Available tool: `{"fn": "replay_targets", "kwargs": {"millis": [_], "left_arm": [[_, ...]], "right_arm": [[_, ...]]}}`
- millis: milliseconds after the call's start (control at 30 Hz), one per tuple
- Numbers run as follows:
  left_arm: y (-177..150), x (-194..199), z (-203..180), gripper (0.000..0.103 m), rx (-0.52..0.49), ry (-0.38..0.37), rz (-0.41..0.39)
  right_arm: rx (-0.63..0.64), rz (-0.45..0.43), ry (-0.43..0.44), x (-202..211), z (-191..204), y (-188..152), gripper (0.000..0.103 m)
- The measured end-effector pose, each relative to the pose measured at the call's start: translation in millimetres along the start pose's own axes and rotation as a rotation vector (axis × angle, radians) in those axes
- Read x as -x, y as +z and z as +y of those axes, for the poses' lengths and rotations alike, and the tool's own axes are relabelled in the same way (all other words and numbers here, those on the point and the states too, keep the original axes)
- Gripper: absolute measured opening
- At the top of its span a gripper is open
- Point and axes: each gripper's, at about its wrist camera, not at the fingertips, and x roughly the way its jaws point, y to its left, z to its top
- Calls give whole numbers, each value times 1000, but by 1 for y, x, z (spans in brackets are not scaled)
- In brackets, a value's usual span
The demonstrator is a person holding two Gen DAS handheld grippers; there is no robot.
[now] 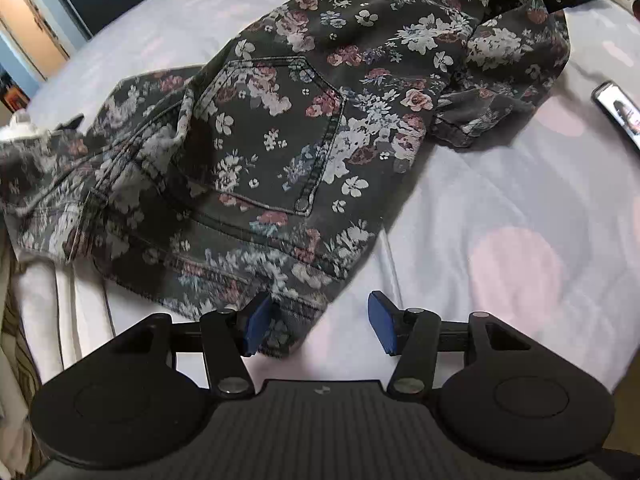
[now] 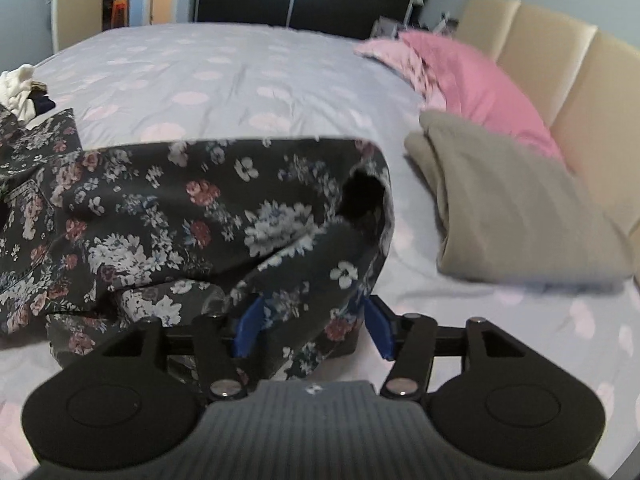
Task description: Fold clothes
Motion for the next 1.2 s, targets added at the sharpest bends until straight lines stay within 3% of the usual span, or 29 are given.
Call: {"fn": "replay_targets", "kwargs": {"millis": [33,167,200,267,333,400,733,900,1000,1067,1100,1133,1200], "left_arm": [[1,0,0,49,-3,5,-5],[8,0,6,17,31,3,-16],[10,1,8,15,48,1,-23],[13,7,12,9,79,3,-41],[16,16,18,6,106,25,-78],[19,30,26,4,144,59,-131],[28,103,102,3,388,255,-330],[18,108,142,3,500,355,-320],[10,102,152,3,535,360,-294],[6,100,154,3,537,372,-286],[5,99,154,3,539,377,-282],[3,97,155,3,542,379,-279],[-3,98,157,3,554,389,-278]], "right_arm": [[-13,17,4,-3,-1,-1,61],[-61,83,39,-11,-6,-6,60],[-74,99,56,-12,-7,-8,58],[-90,116,87,-13,-9,-12,46],[-102,126,108,-13,-11,-15,15],[-107,109,86,-9,-14,-14,2],[-187,4,13,22,-26,-5,2],[-145,23,-9,23,-22,-12,4],[-160,47,4,20,-25,-19,7],[-198,62,45,19,-30,-23,17],[-218,68,66,19,-33,-25,31],[-237,71,92,20,-34,-28,38],[-245,86,139,18,-33,-33,39]]}}
